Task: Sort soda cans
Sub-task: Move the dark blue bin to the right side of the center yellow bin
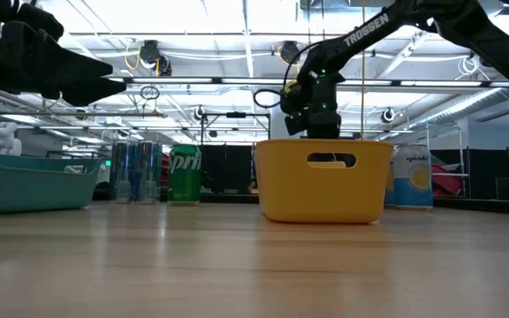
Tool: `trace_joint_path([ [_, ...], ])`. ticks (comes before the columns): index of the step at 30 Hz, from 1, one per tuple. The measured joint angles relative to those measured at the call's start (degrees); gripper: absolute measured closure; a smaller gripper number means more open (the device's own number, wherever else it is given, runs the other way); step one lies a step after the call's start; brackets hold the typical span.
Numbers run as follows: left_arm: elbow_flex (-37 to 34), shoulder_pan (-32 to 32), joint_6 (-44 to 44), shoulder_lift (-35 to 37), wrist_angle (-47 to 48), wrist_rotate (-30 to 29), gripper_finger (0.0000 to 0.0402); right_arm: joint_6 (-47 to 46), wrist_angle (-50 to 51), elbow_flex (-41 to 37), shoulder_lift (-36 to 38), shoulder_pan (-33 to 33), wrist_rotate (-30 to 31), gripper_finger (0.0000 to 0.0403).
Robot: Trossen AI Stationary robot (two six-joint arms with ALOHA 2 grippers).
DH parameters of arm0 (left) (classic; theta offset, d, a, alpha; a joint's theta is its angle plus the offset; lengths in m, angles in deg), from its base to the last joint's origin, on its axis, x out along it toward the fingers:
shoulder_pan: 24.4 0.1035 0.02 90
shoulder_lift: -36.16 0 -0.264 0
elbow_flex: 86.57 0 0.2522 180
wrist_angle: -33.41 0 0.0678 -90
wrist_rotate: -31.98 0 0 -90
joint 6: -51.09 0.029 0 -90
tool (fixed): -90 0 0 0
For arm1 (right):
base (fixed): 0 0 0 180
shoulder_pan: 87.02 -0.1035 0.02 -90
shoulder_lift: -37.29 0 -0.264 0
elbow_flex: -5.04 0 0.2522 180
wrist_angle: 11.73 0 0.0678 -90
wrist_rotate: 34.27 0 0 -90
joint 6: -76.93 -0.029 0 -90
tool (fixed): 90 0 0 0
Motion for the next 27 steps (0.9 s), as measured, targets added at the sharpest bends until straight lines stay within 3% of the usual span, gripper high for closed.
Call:
trace_joint_path([
  [8,0.00,0.00,0.00,0.02,0.00,0.00,0.0008,-1.58,-4.37,-4.22,0.00,-0.76,1.92,0.0174],
  [15,-0.01,0.00,0.00,0.02,0.01,0.00,0.0008,-2.94,-6.50,-5.68,0.09,-0.85,1.50,0.0268],
  [20,0.00,0.01,0.00,0.02,0.00,0.00,0.0008,-7.45,-5.70,-5.30,0.32,-1.48,1.51,0.0378],
  [23,0.00,-0.02,0.00,0.02,0.00,0.00,0.0008,-11.02,-4.89,-3.73,1.22,-2.98,3.23,0.0392],
  [27,-0.02,0.01,0.00,0.02,0.00,0.00,0.0008,-15.26,-0.42,0.17,3.18,-7.16,10.42,0.0401],
])
